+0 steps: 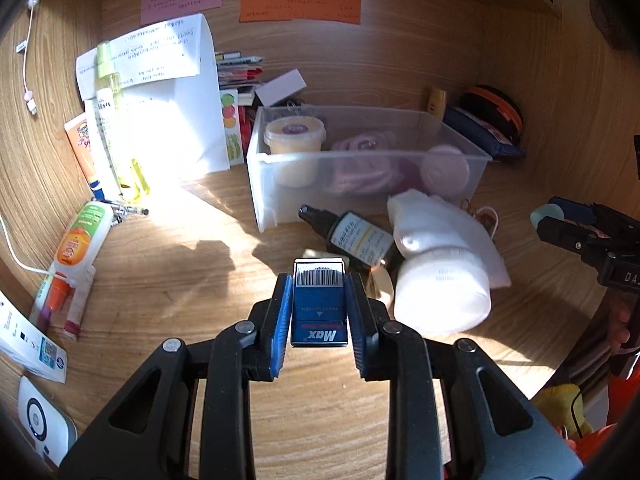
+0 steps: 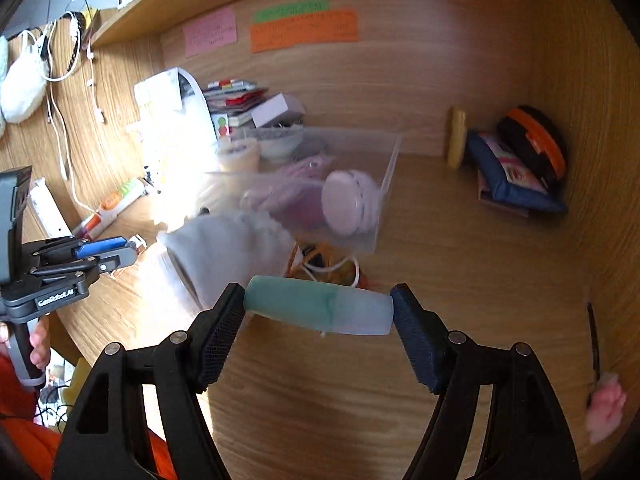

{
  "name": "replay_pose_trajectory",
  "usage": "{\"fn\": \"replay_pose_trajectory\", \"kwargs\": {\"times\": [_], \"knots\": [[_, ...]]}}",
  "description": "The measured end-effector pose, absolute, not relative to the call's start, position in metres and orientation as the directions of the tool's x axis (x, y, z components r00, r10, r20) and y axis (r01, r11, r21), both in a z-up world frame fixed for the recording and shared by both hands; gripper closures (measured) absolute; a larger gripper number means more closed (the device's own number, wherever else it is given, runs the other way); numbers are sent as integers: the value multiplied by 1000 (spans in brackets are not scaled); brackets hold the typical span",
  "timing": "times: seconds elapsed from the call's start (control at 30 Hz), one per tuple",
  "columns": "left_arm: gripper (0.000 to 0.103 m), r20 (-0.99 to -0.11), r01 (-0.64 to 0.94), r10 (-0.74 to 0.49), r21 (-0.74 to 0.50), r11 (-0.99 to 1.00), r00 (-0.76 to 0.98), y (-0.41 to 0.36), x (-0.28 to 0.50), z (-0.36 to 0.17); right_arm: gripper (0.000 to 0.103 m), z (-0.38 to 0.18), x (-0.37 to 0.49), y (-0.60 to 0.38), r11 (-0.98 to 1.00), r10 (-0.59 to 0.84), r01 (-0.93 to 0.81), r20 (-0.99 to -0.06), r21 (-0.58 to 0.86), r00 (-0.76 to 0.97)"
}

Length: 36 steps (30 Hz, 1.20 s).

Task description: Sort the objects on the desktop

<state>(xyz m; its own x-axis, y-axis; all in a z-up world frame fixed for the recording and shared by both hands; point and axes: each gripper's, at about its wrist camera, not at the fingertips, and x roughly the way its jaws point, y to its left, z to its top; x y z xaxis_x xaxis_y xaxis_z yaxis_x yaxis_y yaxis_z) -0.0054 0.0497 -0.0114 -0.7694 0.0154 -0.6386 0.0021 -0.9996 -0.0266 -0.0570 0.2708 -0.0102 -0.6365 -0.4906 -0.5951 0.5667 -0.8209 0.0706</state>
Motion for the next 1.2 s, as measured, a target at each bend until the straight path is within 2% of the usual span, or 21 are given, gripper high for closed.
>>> {"fn": "replay_pose_trajectory", "kwargs": {"times": [0.33, 0.43, 0.67, 1.2], "knots": [[77, -566, -32, 38, -21, -999, -824, 53, -27, 23, 32, 19, -81, 272, -826, -498, 562, -535, 51, -683], [77, -555, -42, 76, -73, -996, -828, 47, -42, 29, 32, 27, -90, 269, -826, -501, 561, -520, 49, -691], [77, -542, 0, 77, -141, -990, -837, 25, -83, 44, 32, 44, -122, 259, -819, -532, 567, -494, 92, -688], [77, -544, -63, 125, -130, -989, -830, 27, -141, 60, 32, 48, -174, 224, -814, -536, 570, -524, 112, -662]]}}
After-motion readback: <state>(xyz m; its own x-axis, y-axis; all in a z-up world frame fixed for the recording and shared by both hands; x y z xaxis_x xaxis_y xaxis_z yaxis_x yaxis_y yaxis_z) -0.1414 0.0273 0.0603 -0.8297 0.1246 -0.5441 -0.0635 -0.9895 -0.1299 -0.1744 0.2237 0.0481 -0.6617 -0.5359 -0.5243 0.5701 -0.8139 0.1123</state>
